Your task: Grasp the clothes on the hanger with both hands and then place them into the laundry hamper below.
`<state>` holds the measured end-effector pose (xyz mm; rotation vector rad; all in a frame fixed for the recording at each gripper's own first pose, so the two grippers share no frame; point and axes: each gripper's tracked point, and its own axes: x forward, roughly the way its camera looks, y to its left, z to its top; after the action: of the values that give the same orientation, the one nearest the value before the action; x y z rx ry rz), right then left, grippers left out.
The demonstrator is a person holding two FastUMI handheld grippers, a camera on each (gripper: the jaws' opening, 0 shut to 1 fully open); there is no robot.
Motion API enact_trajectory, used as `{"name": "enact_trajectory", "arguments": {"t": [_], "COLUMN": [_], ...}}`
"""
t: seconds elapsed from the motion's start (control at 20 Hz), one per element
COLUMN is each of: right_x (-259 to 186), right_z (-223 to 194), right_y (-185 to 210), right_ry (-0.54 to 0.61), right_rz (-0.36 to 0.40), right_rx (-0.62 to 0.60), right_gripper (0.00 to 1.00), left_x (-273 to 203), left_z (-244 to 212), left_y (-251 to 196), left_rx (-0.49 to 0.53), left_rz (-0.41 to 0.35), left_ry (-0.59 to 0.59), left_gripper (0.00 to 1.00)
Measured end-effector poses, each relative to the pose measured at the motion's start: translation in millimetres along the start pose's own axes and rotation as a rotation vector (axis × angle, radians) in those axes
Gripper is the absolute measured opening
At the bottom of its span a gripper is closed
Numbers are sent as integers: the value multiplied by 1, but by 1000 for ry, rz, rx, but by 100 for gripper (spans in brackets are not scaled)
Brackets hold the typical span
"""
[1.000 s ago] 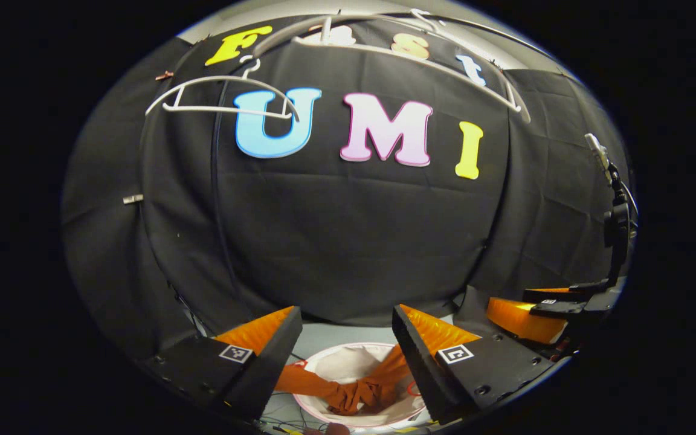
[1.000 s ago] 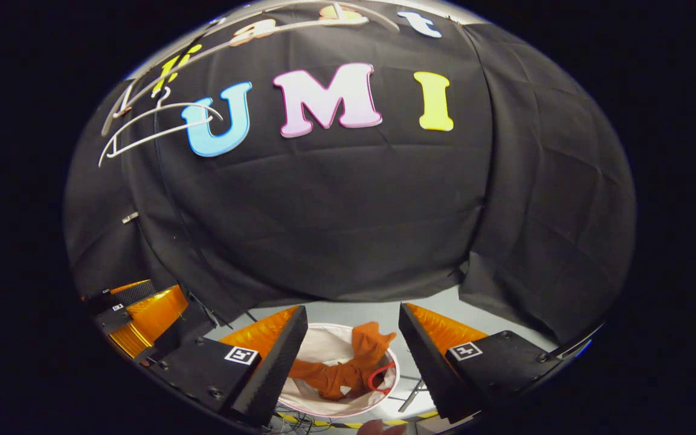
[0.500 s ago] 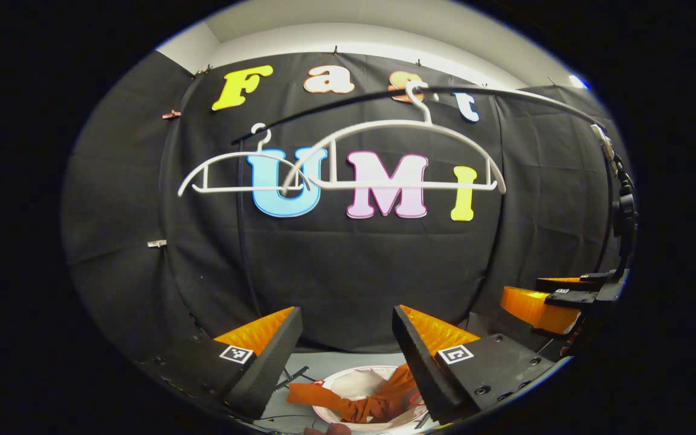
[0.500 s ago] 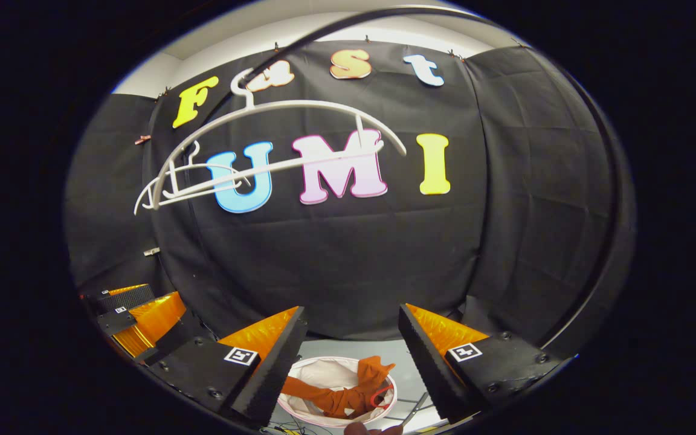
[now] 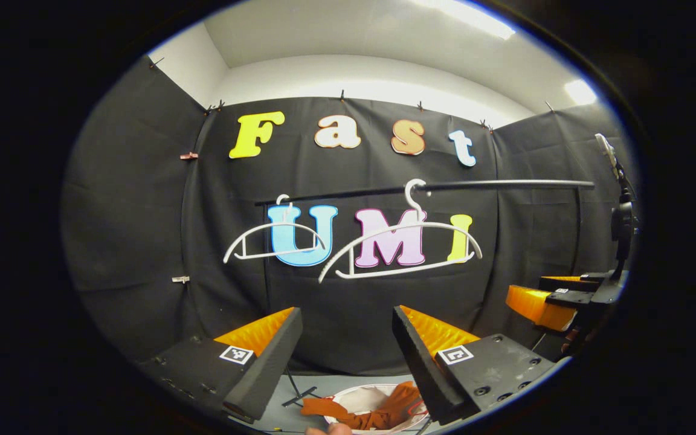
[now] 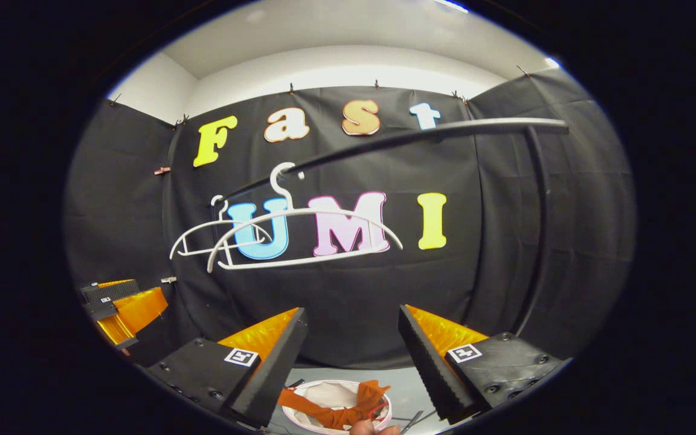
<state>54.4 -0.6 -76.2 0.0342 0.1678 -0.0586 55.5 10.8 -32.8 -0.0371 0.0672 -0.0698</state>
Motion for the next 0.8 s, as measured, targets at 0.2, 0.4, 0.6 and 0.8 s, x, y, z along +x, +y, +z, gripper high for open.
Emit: {"name": "enact_trajectory", "arguments": {"t": [0.2,0.4,0.6,0.8], "right_x": [-31,-55,-66,-74], "right_z": [27,41,51,54], "right_y": [7,11,7,11], "right_ry": [-32,-48,-75,-82], "right_rz": [0,-6,-22,-16], "right_rx": [-23,0,-1,-5], "right_gripper": [98,98,98,100], "left_x": [-33,-55,-78,-92], "left_z": [18,24,30,35], "left_y": [-3,-7,-10,-13], "left_rx": [13,7,6,-21], "left_rz": [-11,-38,-56,-65], "left_ry": [-4,10,20,18], "left_gripper": [92,92,95,95]}}
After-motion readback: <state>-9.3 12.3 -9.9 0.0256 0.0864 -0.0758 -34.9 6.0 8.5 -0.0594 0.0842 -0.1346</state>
